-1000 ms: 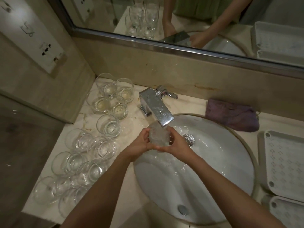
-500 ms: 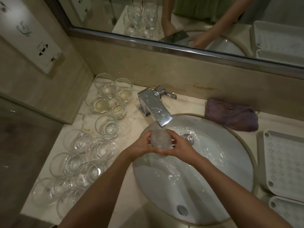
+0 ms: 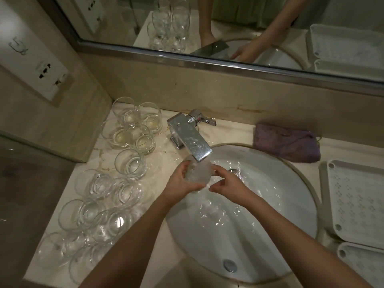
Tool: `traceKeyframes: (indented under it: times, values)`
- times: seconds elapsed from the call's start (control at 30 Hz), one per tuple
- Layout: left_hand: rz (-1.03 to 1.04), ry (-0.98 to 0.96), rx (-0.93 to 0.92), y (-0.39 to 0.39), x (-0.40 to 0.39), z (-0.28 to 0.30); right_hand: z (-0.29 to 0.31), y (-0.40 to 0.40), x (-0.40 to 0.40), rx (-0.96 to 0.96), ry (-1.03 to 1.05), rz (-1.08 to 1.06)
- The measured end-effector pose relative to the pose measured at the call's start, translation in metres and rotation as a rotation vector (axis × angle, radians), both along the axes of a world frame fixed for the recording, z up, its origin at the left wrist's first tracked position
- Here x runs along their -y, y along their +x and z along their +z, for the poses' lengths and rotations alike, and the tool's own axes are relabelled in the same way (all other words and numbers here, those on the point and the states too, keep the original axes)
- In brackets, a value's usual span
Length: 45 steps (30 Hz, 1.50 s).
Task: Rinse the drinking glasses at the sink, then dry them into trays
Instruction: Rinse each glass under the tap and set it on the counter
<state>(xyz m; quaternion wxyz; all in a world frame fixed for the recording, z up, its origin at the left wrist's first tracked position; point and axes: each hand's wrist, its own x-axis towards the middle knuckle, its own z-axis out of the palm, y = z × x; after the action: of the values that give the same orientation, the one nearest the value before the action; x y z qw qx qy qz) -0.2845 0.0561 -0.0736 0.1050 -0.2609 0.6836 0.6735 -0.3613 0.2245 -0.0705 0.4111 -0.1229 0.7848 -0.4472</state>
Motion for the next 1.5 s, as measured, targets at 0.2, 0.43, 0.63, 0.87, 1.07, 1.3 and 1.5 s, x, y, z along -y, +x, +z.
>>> traceKeyframes:
  times: [0.2,0.43,0.63,0.87,1.07,1.3,1.5]
  values:
    - [0.096,0.018,-0.001,0.010,-0.005,-0.008,0.000,0.002,0.000,-0.006,-0.014,-0.015]
    - [0.120,0.001,-0.006,0.010,-0.005,-0.012,0.005,-0.001,0.003,-0.065,-0.008,-0.033]
    - [0.037,-0.018,-0.007,0.005,-0.003,-0.008,0.005,-0.002,0.011,-0.060,0.024,0.056]
    - [-0.100,-0.104,-0.005,-0.011,-0.001,-0.002,0.002,0.004,0.018,0.181,-0.098,-0.046]
    - [-0.118,0.016,0.078,-0.017,0.003,0.016,0.001,-0.001,0.020,0.384,-0.245,-0.180]
    - [-0.047,0.199,0.158,-0.007,0.009,0.006,-0.001,0.004,0.021,0.565,-0.256,-0.373]
    - [0.126,0.402,0.172,-0.005,0.007,0.009,0.001,0.001,0.010,0.550,-0.225,-0.339]
